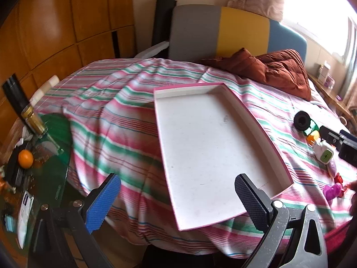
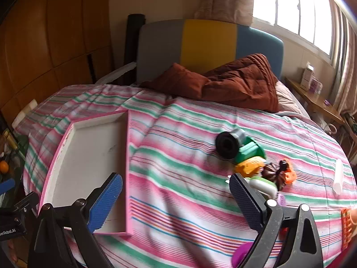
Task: Organize rigid objects
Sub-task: 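Move the left tool toward the magenta suction-cup toy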
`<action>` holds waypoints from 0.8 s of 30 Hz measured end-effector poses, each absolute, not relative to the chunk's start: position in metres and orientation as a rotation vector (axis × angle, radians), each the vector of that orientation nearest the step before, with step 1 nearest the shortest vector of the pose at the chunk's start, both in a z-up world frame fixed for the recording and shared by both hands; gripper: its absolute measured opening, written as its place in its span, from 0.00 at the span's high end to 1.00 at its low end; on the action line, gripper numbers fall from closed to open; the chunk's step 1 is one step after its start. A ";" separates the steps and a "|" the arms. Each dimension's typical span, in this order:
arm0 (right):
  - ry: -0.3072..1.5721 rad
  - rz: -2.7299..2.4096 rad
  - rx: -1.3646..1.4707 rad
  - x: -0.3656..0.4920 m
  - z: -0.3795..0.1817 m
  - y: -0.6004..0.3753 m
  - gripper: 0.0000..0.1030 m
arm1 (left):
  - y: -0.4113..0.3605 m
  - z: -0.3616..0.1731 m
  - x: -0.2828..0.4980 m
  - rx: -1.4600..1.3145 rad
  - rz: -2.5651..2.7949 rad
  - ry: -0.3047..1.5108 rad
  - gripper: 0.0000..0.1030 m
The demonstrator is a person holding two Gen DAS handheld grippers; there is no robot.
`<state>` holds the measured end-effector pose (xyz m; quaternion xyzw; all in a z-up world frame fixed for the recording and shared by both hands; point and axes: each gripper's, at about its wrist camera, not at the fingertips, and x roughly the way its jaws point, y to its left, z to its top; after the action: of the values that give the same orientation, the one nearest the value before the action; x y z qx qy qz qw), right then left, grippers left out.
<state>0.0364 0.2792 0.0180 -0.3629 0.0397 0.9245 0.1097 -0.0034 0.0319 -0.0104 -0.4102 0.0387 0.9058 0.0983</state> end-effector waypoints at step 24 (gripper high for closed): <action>0.941 2.330 -0.901 0.161 0.003 0.490 0.04 | 0.175 -0.017 0.005 -1.173 2.080 0.140 0.05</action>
<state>0.1611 0.4898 0.0031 -0.3282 0.3426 0.8486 0.2340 0.0053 0.1747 -0.0166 -0.4564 0.0544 0.8092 0.3661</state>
